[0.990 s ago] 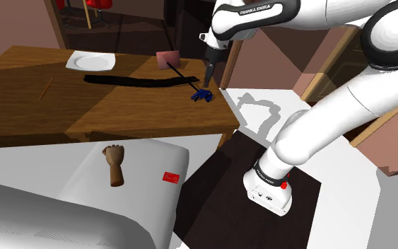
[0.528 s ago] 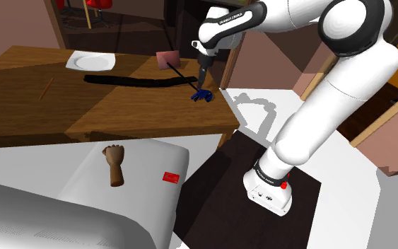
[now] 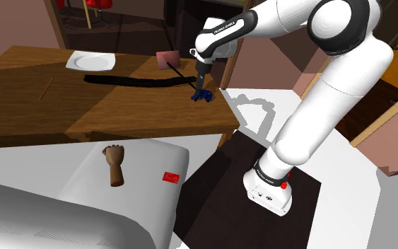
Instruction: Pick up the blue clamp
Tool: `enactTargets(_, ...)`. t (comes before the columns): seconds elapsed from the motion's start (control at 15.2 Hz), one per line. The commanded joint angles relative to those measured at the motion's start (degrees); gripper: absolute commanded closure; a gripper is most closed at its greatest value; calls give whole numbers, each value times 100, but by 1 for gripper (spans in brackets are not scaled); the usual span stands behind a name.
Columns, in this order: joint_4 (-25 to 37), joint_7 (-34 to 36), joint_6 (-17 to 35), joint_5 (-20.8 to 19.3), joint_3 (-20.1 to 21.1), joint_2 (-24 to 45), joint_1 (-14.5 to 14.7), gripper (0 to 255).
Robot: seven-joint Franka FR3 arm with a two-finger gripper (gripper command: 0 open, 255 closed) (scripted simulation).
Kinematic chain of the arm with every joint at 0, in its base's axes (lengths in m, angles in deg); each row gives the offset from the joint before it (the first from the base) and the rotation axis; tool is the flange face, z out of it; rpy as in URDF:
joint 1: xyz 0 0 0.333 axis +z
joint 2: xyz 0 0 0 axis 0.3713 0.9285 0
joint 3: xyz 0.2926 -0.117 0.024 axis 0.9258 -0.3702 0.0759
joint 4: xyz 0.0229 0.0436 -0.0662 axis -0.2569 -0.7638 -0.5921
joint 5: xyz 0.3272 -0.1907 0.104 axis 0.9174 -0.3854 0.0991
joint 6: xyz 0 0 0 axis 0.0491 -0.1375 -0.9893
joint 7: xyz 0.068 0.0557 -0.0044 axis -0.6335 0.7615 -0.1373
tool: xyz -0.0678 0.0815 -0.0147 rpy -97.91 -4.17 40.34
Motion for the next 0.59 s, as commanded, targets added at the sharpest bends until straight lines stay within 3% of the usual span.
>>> enactTargets(0.0, -7, -14, 29, 9, -4, 20, -3, 255)
enactTargets(0.53, -3, -19, 36, 13, -4, 32, -4, 255)
